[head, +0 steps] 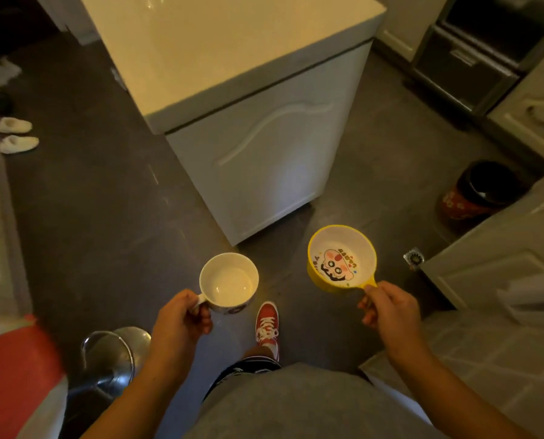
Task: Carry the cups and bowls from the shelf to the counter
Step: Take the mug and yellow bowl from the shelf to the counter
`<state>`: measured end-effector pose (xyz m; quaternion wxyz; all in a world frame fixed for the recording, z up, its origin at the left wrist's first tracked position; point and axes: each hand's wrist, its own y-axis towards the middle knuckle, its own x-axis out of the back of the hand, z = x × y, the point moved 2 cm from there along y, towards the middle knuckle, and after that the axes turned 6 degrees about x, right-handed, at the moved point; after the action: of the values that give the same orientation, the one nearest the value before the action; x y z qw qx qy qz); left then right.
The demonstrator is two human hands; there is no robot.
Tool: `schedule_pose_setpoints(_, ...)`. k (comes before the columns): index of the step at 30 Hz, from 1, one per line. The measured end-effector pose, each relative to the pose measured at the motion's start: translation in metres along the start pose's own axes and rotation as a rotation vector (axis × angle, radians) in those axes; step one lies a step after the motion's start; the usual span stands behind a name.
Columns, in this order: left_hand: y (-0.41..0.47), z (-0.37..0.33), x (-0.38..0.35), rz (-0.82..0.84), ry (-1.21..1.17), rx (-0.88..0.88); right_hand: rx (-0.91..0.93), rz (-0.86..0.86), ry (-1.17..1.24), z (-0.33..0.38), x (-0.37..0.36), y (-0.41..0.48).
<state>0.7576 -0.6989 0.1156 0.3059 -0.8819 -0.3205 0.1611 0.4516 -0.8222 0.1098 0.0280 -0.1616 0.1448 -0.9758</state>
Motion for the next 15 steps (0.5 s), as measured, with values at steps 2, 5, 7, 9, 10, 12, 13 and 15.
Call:
schedule_pose_setpoints(2,0.033,-0.026,-0.023,0.038,0.042,0.027,-0.035,-0.063,0.011,0.008,0.004,0.022)
schedule_pose_setpoints(5,0.075,-0.064,-0.071,0.162,0.126,0.033,-0.078,-0.166,0.016,0.012,0.022,0.047)
schedule_pose_setpoints(7,0.100,-0.084,-0.111,0.248,0.174,0.042,-0.120,-0.257,0.035,0.010,0.039,0.058)
schedule_pose_setpoints(9,0.122,-0.097,-0.157,0.313,0.201,0.059,-0.165,-0.344,0.066,0.006,0.059,0.068)
schedule_pose_setpoints(10,0.131,-0.102,-0.181,0.343,0.212,0.064,-0.185,-0.382,0.089,0.003,0.070,0.072)
schedule_pose_setpoints(12,0.147,-0.107,-0.230,0.408,0.244,0.073,-0.222,-0.449,0.128,-0.004,0.091,0.081)
schedule_pose_setpoints(13,0.154,-0.109,-0.255,0.442,0.254,0.082,-0.242,-0.482,0.143,-0.009,0.101,0.086)
schedule_pose_setpoints(15,0.164,-0.109,-0.306,0.498,0.273,0.093,-0.277,-0.544,0.158,-0.018,0.121,0.098)
